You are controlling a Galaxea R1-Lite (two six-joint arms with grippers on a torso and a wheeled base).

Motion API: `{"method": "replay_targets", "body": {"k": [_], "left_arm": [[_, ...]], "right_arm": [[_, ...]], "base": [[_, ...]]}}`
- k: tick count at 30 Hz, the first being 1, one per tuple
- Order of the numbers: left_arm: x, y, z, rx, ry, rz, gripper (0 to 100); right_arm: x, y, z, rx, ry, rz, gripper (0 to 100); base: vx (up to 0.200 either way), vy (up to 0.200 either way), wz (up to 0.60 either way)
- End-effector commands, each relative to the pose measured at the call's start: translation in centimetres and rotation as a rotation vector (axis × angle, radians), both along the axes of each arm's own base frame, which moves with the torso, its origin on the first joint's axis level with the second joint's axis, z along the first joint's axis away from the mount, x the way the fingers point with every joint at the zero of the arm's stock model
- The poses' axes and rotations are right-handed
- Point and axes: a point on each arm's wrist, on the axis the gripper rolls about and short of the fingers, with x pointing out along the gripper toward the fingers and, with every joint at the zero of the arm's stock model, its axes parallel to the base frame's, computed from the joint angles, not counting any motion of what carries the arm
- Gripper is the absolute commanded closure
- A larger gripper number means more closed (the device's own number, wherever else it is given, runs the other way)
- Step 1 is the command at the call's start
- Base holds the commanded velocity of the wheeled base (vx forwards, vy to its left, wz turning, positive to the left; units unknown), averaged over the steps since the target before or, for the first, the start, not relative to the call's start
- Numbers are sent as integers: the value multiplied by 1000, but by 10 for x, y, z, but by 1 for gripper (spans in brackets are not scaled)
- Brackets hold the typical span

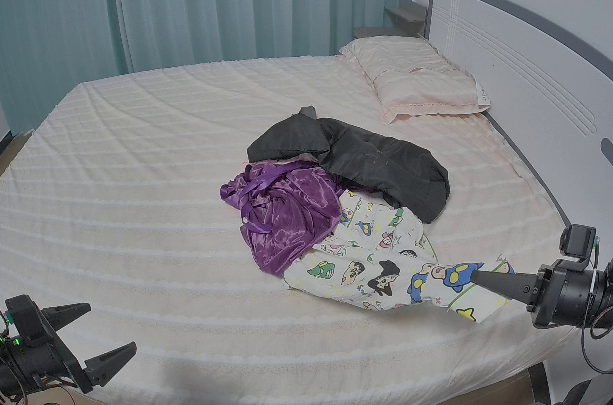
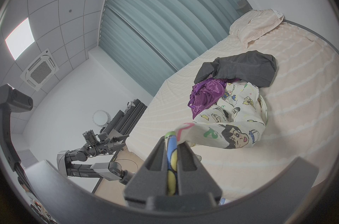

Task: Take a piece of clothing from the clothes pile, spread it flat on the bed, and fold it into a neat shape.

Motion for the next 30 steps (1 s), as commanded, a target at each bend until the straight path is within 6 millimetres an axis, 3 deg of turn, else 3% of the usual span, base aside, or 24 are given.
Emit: {"method": "replay_targets", "body": {"k": [1,2,5,19,30], "left_arm": [[114,-128,-78,61,318,-388,0],[119,-140,-85,61,329,-405,0],[127,-150,-93,73,324,-395,0],[145,-168,-104,7,332,-336,0],[146,-178,-111,-103,341,-287,0]], "right_arm": [[41,18,19,26,-40,-37,100],[44,20,23,32,-51,-41,100],[47,21,27,37,-60,-41,100],[50,23,32,48,-77,-43,100],[64,35,40,59,-94,-32,100]], "base": [[0,0,0],[0,0,0],[0,0,0],[0,0,0],[0,0,0]]}}
